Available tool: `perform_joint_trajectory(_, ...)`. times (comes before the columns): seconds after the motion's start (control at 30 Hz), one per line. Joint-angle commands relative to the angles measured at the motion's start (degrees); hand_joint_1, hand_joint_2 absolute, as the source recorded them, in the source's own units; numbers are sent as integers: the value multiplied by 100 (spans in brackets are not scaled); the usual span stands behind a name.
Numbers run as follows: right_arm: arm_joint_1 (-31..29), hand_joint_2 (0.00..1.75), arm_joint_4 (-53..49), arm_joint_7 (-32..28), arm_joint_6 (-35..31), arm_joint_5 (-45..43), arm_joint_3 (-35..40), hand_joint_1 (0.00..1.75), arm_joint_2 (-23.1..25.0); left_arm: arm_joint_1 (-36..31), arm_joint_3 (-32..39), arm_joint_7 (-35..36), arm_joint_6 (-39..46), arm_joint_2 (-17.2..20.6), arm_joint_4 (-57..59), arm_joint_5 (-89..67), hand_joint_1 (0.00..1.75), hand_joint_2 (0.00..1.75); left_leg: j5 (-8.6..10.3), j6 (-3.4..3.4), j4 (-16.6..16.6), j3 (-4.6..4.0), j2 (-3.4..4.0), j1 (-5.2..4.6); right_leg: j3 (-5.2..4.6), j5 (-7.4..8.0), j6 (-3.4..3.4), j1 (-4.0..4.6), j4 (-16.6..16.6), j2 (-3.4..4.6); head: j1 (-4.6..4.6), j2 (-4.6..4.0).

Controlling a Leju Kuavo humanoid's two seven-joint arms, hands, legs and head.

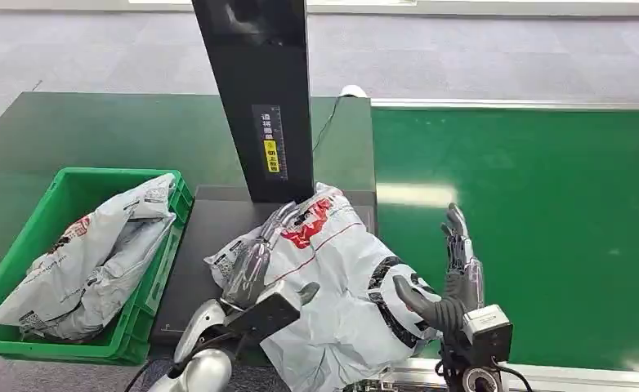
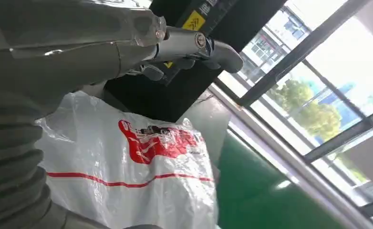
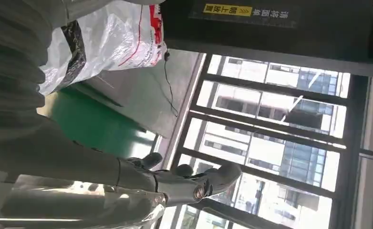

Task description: Moved the parcel from conveyor to table for the left to box.

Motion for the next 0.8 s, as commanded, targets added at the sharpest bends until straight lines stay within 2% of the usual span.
perform_joint_trajectory(0.03, -252, 175, 435, 22, 8, -4, 76, 0, -13, -501, -526, 126, -7, 42, 933, -186, 0, 175, 3, 2, -6, 4, -2, 1, 5, 4, -2, 1, -7, 3, 0, 0)
perform_joint_trajectory(0.23, -262, 175, 449, 27, 21, 6, 78, 0, -16, -559, -621, 249, -28, 89, 1007, -429, 0, 175, 3, 2, -3, 2, -1, 2, 4, 4, -1, 2, -7, 4, 0, 0)
perform_joint_trajectory(0.4, -326, 175, 529, 34, 37, 20, 69, 0, -2, -629, -676, 337, -132, -24, 1236, -502, 0, 175, 4, 3, -5, 3, -4, 1, 5, 5, -2, 2, -8, 3, 0, 0)
perform_joint_trajectory(0.6, -654, 175, 825, 82, 110, 131, 52, 0, 112, -1054, -1145, 933, -925, -241, 2281, -1620, 0, 175, 7, 3, -6, 2, -7, 1, 5, 7, -2, 2, -9, 0, 0, 0)
perform_joint_trajectory(0.8, -764, 175, 873, 153, 145, 212, 19, 0, 213, -964, -1032, 838, -1195, -355, 2803, -1991, 0, 175, 5, 2, -10, 8, 4, 1, 7, 8, -3, 2, -12, 10, 0, 0)
